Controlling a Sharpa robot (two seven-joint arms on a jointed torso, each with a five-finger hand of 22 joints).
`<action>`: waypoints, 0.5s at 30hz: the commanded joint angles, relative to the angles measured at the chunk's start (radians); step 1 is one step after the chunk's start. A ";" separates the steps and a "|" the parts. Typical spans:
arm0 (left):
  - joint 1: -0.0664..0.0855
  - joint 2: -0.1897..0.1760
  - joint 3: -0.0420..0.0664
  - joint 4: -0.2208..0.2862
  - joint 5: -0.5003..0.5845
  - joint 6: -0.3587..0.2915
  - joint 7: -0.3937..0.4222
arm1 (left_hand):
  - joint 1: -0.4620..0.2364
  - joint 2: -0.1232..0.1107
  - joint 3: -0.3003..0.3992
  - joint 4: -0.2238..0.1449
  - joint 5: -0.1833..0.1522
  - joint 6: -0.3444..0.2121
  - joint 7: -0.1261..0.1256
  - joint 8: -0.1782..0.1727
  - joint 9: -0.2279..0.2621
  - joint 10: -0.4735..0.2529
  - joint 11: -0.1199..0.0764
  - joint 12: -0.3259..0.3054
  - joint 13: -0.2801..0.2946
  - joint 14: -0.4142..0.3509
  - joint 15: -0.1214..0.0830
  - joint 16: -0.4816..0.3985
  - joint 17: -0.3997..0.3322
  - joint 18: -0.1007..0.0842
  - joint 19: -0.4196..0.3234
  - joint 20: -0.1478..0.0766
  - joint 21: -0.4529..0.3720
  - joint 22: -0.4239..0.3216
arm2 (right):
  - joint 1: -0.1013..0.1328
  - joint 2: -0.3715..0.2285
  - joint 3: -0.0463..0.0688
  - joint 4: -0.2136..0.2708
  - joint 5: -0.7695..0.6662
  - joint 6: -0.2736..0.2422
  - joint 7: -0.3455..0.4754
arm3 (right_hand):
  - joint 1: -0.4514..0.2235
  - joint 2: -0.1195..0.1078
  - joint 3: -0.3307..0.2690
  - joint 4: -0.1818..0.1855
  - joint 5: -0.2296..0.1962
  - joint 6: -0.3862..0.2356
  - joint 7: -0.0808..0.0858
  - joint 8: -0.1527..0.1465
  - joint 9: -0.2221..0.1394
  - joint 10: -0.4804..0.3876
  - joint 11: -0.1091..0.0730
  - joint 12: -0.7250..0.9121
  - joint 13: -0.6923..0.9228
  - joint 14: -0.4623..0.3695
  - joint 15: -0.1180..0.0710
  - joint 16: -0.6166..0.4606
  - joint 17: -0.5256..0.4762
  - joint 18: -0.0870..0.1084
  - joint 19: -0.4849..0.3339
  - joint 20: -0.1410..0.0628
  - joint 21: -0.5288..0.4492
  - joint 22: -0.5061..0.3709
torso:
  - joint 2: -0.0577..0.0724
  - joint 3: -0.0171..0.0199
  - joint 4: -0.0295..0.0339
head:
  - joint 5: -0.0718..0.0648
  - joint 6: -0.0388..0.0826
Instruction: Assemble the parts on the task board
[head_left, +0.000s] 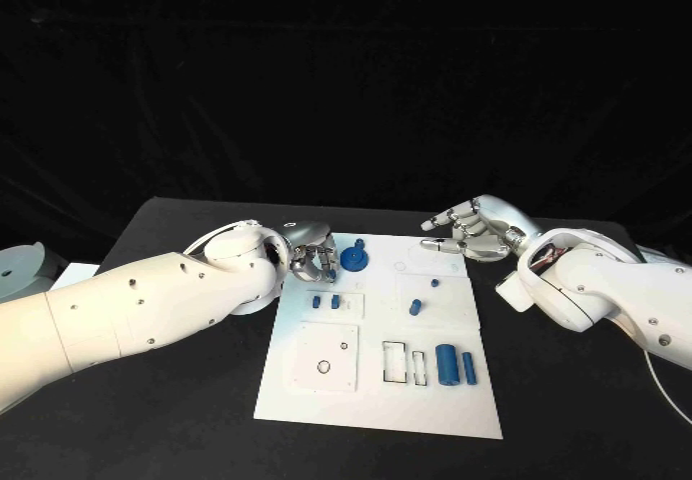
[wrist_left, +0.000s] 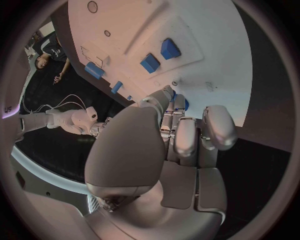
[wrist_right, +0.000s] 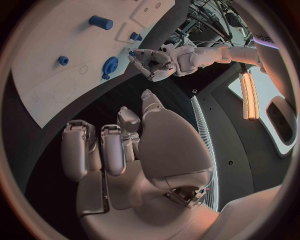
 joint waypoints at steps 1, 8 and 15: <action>0.000 0.000 0.000 -0.005 0.020 0.041 -0.015 | -0.008 0.000 0.007 0.000 -0.003 0.006 0.001 -0.006 0.000 0.007 -0.003 -0.004 -0.001 0.024 -0.003 0.003 -0.001 -0.020 0.020 -0.004 0.006 0.001 | -0.001 0.001 0.000 0.001 -0.005 0.011 0.007 | 0.002 0.007 -0.006 -0.003 0.005 0.007 0.001 0.003 0.002 -0.002 -0.007 0.002 0.001 0.068 -0.003 -0.002 0.103 0.017 -0.004 -0.005 -0.004 0.001 | 0.001 -0.0009 -0.0012 | 0.003 0.000; -0.001 0.006 -0.001 -0.010 0.010 0.043 -0.023 | -0.008 0.000 0.007 0.000 -0.003 0.006 0.001 -0.006 0.000 0.007 -0.003 -0.004 -0.001 0.024 -0.003 0.003 -0.001 -0.020 0.020 -0.004 0.006 0.001 | -0.001 0.002 0.000 0.001 -0.006 0.011 0.007 | 0.002 0.007 -0.006 -0.003 0.005 0.007 0.001 0.003 0.002 -0.002 -0.007 0.002 0.001 0.068 -0.003 -0.002 0.103 0.017 -0.004 -0.005 -0.004 0.001 | 0.001 0.0001 -0.0021 | 0.005 -0.001; -0.003 0.013 -0.002 -0.015 -0.005 0.058 -0.033 | -0.010 0.000 0.007 -0.001 -0.003 0.006 0.000 -0.007 -0.001 0.008 -0.003 -0.006 -0.001 0.023 -0.003 0.003 -0.001 -0.020 0.020 -0.004 0.007 0.002 | -0.001 0.003 0.000 0.000 -0.006 0.012 0.007 | 0.002 0.007 -0.006 -0.003 0.005 0.007 0.001 0.003 0.002 -0.002 -0.007 0.002 0.001 0.068 -0.003 -0.002 0.103 0.017 -0.004 -0.005 -0.004 0.001 | 0.001 0.0004 -0.0027 | 0.004 -0.005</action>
